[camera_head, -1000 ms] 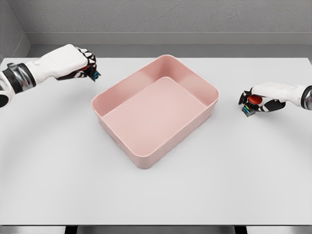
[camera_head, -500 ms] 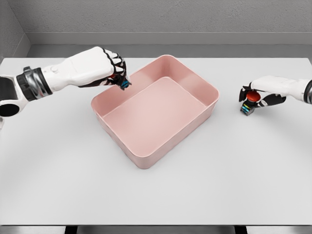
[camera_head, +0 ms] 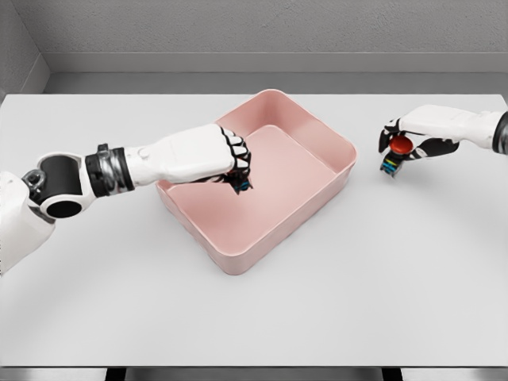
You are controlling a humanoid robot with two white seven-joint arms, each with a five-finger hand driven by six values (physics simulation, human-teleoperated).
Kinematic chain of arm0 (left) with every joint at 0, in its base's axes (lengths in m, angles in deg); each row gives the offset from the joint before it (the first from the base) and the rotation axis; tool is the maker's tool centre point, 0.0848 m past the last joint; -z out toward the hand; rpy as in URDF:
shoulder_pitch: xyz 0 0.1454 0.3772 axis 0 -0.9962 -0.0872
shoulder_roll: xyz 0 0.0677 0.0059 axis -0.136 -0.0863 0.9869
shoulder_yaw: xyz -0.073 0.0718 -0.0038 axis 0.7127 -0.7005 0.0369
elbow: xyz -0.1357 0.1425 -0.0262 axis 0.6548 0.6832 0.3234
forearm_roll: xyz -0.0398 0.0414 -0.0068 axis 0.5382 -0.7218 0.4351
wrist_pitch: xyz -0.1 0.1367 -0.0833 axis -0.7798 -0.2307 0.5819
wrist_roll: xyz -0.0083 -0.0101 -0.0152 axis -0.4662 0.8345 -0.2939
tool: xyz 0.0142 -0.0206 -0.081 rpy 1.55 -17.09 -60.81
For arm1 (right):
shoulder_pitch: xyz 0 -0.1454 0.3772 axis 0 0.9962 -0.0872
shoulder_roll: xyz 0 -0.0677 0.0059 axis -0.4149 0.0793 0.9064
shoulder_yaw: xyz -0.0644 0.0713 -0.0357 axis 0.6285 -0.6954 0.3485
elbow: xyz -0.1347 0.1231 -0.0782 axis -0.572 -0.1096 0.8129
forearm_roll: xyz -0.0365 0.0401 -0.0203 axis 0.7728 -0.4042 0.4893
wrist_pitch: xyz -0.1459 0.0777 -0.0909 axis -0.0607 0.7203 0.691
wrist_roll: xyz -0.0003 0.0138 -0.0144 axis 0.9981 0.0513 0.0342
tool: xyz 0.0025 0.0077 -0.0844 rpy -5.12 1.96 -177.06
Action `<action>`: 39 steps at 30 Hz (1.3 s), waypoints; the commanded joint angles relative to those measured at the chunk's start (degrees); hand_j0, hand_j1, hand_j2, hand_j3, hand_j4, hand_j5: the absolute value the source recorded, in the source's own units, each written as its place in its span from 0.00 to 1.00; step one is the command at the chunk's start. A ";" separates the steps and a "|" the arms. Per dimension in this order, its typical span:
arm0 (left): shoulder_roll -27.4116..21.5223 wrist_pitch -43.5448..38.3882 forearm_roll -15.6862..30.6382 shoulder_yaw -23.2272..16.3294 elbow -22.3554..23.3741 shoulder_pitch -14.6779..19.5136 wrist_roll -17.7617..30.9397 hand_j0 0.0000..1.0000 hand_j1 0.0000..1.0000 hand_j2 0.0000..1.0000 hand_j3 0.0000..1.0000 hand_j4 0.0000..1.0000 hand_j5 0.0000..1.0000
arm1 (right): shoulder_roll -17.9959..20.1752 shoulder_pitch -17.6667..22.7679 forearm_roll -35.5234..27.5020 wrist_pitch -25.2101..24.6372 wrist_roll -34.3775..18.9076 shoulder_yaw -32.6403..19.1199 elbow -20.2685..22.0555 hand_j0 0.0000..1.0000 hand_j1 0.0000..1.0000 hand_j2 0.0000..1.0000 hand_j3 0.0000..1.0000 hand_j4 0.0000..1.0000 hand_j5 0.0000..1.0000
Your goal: Put the industrial switch in the basket with both arms
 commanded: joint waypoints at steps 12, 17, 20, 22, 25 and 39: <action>4.05 -0.07 -1.04 -2.12 6.48 0.62 -0.70 1.00 1.00 1.00 1.00 1.00 1.00 | 0.46 -3.42 -0.40 -0.08 0.00 -0.02 5.05 0.51 0.51 0.51 0.51 0.51 0.51; 0.54 -0.07 2.55 -1.51 0.07 0.79 -0.61 1.00 1.00 1.00 1.00 1.00 1.00 | 0.55 -4.22 -1.28 -0.08 -0.79 -0.02 6.45 0.51 0.51 0.51 0.51 0.51 0.51; -11.41 -0.07 10.29 -1.33 -7.58 1.67 -0.70 1.00 1.00 1.00 1.00 1.00 1.00 | 0.46 -4.65 -1.63 -0.08 -0.79 -0.02 7.51 0.51 0.51 0.51 0.51 0.51 0.51; -19.33 -0.07 14.60 -0.45 -10.66 2.46 -0.96 1.00 1.00 1.00 1.00 1.00 1.00 | 0.46 -4.66 -1.63 -0.08 -0.79 -0.02 7.77 0.51 0.51 0.51 0.51 0.51 0.51; -19.85 -0.07 14.69 0.34 -10.66 2.20 -1.23 1.00 1.00 1.00 1.00 1.00 1.00 | 0.11 -4.74 -2.51 -0.08 -0.79 -0.02 7.95 0.51 0.51 0.51 0.51 0.51 0.51; -26.80 -0.07 14.42 0.43 -10.05 1.85 -1.32 1.00 1.00 1.00 1.00 1.00 1.00 | -4.29 -4.57 -4.27 -0.87 -0.79 -0.02 7.16 0.51 0.51 0.51 0.51 0.51 0.51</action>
